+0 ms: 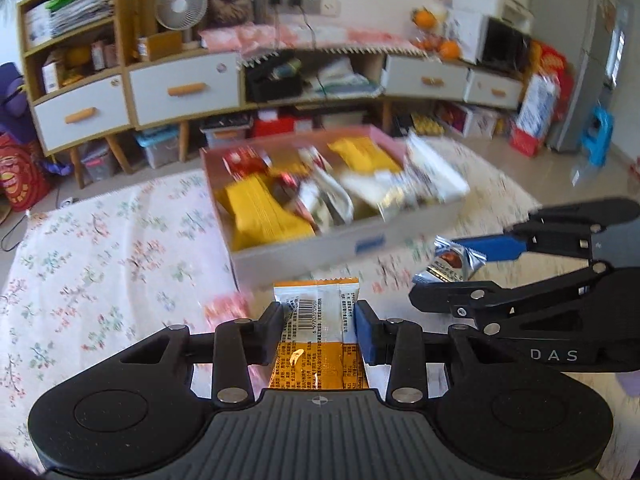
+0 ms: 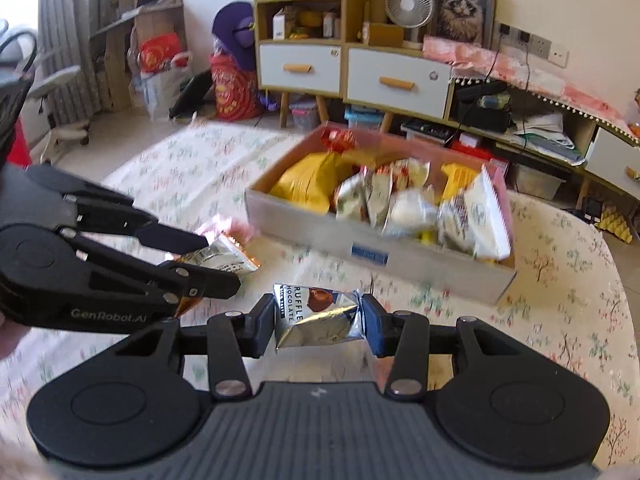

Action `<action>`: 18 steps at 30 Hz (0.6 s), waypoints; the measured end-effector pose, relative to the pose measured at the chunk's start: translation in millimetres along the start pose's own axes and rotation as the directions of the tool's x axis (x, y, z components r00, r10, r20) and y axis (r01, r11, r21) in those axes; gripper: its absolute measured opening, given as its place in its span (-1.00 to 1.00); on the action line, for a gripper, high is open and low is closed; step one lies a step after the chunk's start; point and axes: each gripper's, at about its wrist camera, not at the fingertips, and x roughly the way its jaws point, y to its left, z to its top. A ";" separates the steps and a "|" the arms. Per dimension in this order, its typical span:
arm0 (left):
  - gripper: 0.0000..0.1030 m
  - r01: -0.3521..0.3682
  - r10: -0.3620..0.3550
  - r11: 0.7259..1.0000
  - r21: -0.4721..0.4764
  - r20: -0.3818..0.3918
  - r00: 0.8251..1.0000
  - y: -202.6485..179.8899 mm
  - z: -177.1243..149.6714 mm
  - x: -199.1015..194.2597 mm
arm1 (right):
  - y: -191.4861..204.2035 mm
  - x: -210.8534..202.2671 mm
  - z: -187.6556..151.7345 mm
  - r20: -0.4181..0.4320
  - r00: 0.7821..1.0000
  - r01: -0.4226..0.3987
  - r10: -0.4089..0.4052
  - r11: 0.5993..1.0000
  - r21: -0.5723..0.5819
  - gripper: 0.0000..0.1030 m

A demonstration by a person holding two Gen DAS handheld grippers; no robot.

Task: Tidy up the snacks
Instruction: 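Carry the orange packet and silver truffle packet over the pink box, then open both grippers to release both packets into the box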

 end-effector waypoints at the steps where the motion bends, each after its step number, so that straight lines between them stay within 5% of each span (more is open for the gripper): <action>1: -0.30 -0.008 0.008 1.000 -0.012 0.010 1.000 2.6 5.7 0.3 | -2.4 0.0 4.8 0.008 1.000 0.002 -0.002 1.000 0.009 -0.18; 12: -0.30 -0.050 0.052 0.998 -0.035 0.078 0.996 8.4 75.2 46.3 | -49.5 38.1 64.2 0.034 0.995 0.089 -0.093 0.991 0.104 -0.18; 18: -0.30 -0.091 0.095 0.994 -0.057 0.067 0.993 9.8 85.4 78.4 | -72.6 59.6 77.7 0.009 0.992 0.121 -0.125 0.977 0.173 -0.18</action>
